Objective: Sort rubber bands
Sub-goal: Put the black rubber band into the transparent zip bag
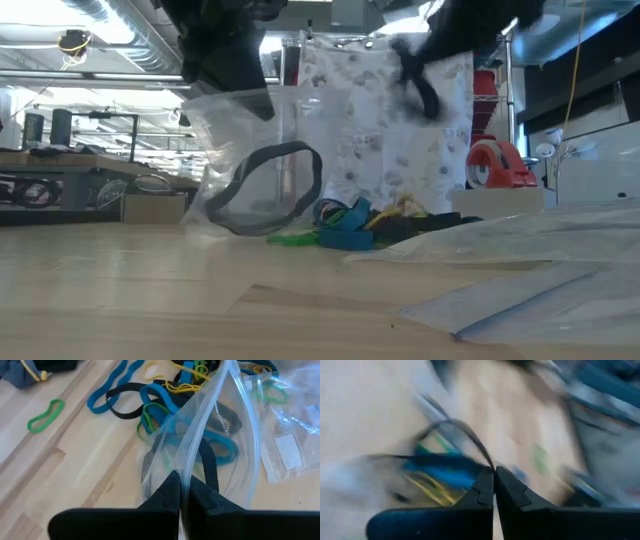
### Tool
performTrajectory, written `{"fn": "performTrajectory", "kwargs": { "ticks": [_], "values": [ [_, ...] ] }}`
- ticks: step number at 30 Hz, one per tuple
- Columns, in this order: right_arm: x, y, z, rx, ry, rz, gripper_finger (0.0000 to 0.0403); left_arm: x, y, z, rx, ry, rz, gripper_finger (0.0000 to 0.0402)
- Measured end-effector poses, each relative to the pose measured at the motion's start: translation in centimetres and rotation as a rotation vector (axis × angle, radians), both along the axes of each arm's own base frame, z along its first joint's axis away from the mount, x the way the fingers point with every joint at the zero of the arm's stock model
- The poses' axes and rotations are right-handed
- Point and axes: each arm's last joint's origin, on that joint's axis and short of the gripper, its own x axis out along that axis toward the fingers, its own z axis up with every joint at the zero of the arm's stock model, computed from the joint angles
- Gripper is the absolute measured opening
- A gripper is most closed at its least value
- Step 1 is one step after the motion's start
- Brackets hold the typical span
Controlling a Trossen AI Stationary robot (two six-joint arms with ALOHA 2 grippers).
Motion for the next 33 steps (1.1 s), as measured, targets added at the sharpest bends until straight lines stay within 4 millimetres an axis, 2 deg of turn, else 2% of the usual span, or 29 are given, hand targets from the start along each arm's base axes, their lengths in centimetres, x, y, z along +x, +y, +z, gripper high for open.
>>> {"fn": "performTrajectory", "kwargs": {
  "ticks": [2, 4, 10, 15, 20, 28, 33],
  "values": [
    [-0.4, -0.9, -0.4, -0.096, 0.049, -0.129, 0.0003, 0.0, 0.0, 0.0, 0.000, 0.000, 0.000, 0.0000],
    [-0.2, -1.3, -0.5, -0.065, 0.041, -0.162, 0.0003, 0.0, -0.1, 0.0, -0.001, 0.000, -0.003, 0.0000],
    [1.3, 0.2, 0.9, 0.189, -0.149, 0.108, 0.0003, 0.2, 0.1, 0.1, -0.003, -0.013, 0.002, 0.0000],
    [2.1, 1.6, 3.2, 0.215, -0.387, 0.264, 0.0003, 0.4, 0.4, 0.1, -0.003, -0.025, 0.006, 0.0000],
    [2.7, 2.0, 4.3, 0.200, -0.542, 0.306, 0.0003, 0.6, 0.2, 0.3, 0.000, -0.049, -0.016, 0.0000],
    [5.3, 2.5, 1.7, 0.118, -0.511, 0.335, 0.0003, 1.1, -0.2, 0.7, 0.004, -0.104, -0.056, 0.0000],
    [6.1, 2.7, 0.3, 0.066, -0.471, 0.339, 0.0003, 1.1, -0.3, 0.7, -0.022, -0.096, -0.077, 0.0000]
  ]
}}
